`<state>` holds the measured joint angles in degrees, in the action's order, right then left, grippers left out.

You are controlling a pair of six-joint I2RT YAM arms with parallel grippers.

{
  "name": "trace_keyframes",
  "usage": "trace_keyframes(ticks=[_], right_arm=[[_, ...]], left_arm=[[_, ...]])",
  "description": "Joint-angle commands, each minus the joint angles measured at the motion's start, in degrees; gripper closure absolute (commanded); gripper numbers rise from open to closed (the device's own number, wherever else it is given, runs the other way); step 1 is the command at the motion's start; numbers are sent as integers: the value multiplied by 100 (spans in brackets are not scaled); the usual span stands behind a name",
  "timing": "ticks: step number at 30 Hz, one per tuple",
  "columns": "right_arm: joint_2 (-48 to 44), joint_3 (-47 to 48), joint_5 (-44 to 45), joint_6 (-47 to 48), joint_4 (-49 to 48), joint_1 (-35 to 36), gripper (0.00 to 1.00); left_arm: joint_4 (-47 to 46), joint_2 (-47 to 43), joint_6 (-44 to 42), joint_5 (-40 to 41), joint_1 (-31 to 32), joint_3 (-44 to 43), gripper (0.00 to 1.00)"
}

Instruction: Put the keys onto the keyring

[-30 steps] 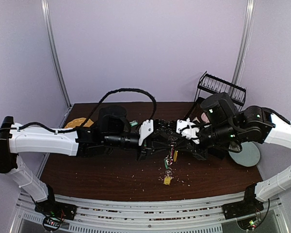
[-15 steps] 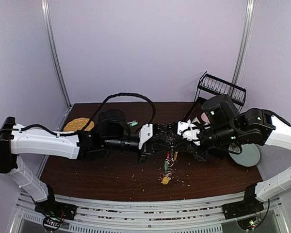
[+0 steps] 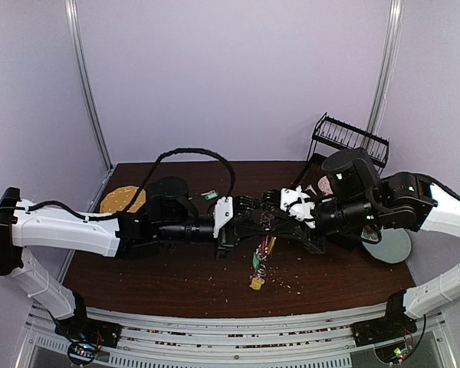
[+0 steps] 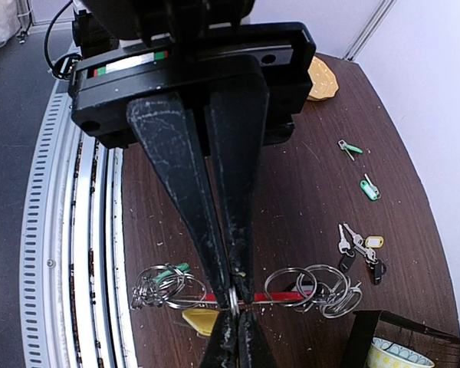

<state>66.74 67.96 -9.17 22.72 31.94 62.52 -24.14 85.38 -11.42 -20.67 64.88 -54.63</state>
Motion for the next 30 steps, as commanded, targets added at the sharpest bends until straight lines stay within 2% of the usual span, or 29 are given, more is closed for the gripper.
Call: trace_keyframes(ticks=[1, 3, 8, 13, 16, 24, 30], right_arm=[[-299, -254, -3, -191, -539, -13, 91], [-537, -651, -279, -285, -948, -250, 80], [-1059, -1291, -2192, -853, -1913, -1264, 67], [-1100, -1774, -2841, -1489, -2860, -1453, 64], [-977, -1838, -3081, -1591, -3143, -1452, 65], [-687, -1722, -3424, -1479, -3178, -1451, 81], [-625, -1691, -3407, -1362, -3073, -1447, 85]], left_arm=[[-792, -258, 134, 62, 9, 310, 100], [-1223, -310, 203, -73, 12, 503, 100], [-1450, -224, 227, -172, 9, 481, 100], [-1658, -233, 236, -284, 7, 535, 100], [-1768, -233, 270, -306, 12, 569, 100], [-1849, -235, 319, -356, 12, 579, 100], [-1954, -224, 347, -438, 9, 568, 100]])
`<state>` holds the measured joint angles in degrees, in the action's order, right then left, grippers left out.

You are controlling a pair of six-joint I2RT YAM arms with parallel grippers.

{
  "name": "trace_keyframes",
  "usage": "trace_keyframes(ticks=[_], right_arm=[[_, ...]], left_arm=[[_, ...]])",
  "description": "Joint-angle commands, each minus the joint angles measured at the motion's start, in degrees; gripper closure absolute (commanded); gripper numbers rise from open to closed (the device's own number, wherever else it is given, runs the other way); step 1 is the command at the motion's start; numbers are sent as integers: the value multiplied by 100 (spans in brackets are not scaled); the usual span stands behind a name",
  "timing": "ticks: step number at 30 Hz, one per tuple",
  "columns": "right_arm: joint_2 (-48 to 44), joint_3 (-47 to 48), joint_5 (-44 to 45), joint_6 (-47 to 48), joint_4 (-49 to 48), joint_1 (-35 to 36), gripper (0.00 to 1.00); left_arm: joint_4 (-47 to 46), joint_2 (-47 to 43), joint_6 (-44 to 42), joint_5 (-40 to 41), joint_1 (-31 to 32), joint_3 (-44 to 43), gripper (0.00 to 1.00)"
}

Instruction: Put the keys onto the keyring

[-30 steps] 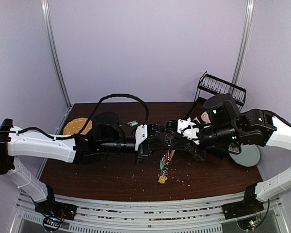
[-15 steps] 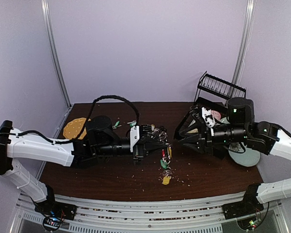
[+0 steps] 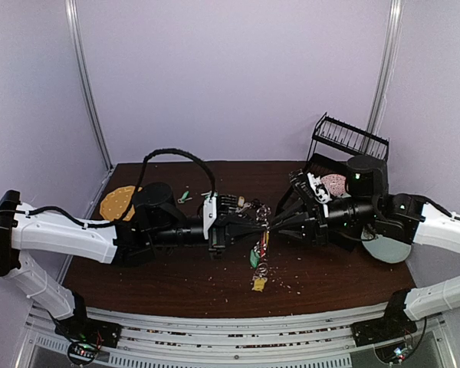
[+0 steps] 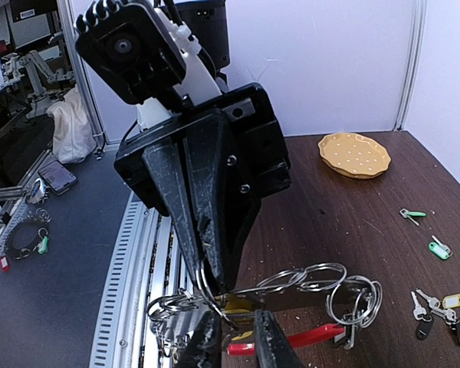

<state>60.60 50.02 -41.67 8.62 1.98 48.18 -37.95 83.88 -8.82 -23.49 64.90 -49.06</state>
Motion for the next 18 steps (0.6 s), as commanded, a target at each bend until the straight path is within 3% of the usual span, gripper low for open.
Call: trace_keyframes(ticks=[1, 4, 10, 18], right_arm=[[-7, 112, -162, 44, -79, -19, 88], [11, 125, -242, 28, -108, -17, 100], [128, 218, -222, 133, 140, -4, 100], [327, 333, -262, 110, 40, 221, 100]], left_arm=[[-573, -73, 90, -171, 7, 5, 100], [-586, -41, 91, -187, 6, -7, 100], [-1078, 47, 145, -225, 5, 42, 100], [-2600, 649, 816, -807, 13, -124, 100]])
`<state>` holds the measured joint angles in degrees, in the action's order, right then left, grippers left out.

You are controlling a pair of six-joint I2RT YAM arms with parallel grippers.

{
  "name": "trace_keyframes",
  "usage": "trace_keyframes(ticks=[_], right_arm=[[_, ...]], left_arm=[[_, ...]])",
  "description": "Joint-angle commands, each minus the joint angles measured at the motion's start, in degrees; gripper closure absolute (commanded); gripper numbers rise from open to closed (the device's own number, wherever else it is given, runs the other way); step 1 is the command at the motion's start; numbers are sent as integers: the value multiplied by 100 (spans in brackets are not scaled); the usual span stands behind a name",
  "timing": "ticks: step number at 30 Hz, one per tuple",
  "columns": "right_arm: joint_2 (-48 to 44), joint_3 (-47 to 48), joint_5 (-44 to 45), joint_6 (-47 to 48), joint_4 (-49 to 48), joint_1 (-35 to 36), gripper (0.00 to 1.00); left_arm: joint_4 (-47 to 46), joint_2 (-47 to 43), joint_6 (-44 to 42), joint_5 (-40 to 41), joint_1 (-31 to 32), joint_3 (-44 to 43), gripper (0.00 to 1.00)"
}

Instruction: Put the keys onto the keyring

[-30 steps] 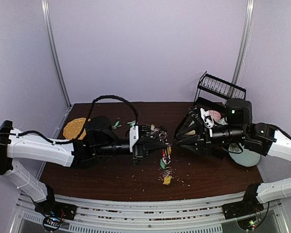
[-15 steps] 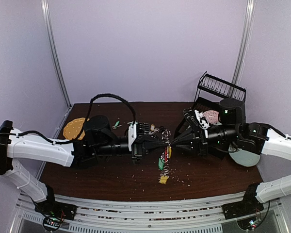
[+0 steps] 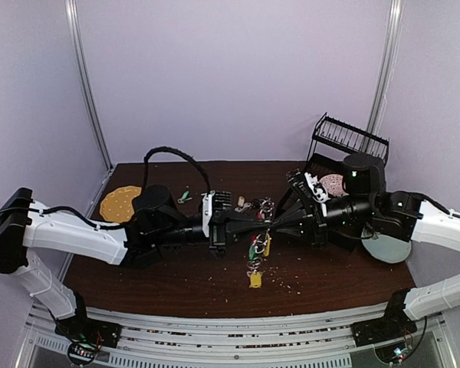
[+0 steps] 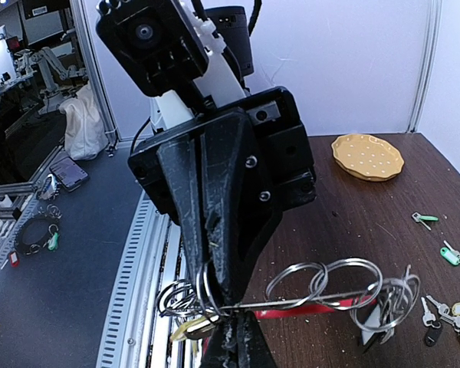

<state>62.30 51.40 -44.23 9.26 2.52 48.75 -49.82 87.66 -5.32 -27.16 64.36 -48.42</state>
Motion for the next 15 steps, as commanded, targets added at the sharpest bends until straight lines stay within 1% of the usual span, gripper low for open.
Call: trace_keyframes(ticks=[1, 6, 9, 12, 13, 15], right_arm=[[167, 211, -7, 42, -22, 184, 100], [94, 147, -18, -80, -300, 265, 100], [15, 54, 308, -116, -378, 265, 100], [-319, -63, 676, 47, -97, 216, 81], [-479, -118, 788, 93, -50, 169, 78], [-738, -165, 784, 183, 81, 9, 74]], left_arm=[[-1519, 356, 559, -488, 60, -226, 100], [-2001, 653, 960, -565, 60, -294, 100], [-2029, 665, 1027, -518, 65, -321, 100], [-1841, 530, 878, -367, 57, -244, 100], [-1694, 483, 791, -287, 49, -228, 100], [-1548, 409, 698, -211, 47, -200, 100]])
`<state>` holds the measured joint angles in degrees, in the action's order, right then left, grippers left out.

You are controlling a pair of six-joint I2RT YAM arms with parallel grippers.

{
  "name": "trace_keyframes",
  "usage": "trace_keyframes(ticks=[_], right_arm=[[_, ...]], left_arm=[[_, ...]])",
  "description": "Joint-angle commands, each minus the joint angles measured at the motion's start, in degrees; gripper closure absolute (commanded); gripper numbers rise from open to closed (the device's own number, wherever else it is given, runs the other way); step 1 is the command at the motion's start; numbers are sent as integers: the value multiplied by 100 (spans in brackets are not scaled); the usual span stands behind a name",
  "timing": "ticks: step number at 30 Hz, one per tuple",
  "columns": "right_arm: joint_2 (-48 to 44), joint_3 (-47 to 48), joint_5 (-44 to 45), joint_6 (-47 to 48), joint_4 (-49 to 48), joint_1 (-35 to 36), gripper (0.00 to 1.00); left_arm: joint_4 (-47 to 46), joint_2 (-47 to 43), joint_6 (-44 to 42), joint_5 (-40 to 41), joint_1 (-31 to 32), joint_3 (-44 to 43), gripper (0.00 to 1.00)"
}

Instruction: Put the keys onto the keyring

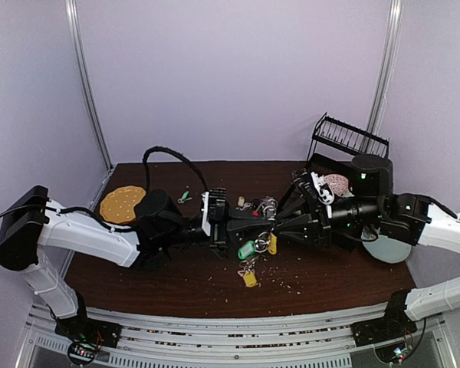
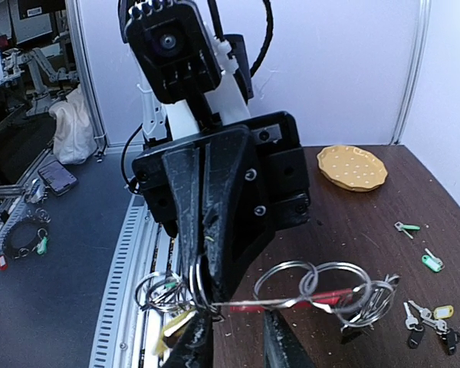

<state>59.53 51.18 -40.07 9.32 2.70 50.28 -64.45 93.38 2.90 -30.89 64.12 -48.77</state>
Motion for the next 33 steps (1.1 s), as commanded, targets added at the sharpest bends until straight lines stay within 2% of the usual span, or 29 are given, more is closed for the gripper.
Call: trace_keyframes(ticks=[1, 6, 11, 20, 28, 32, 33], right_arm=[[-526, -99, 331, 230, 188, -197, 74], [-564, 297, 427, 486, 799, -232, 73], [-503, 177, 36, 74, 19, -229, 75], [-200, 106, -527, -106, -91, -168, 72], [-123, 50, -293, -118, -109, -159, 85], [-92, 80, -336, -140, -142, -141, 100], [-95, 92, -358, -128, -108, -140, 100]], left_arm=[[-56, -177, -138, 189, 71, -153, 100], [-24, -218, -140, 249, 66, -123, 100], [-20, -233, -154, 281, 66, -128, 100], [-36, -270, -163, 404, 66, -76, 100], [-156, -254, -126, 398, 67, -53, 100], [-156, -243, -123, 383, 67, -45, 100], [-148, -250, -123, 395, 66, -45, 100]])
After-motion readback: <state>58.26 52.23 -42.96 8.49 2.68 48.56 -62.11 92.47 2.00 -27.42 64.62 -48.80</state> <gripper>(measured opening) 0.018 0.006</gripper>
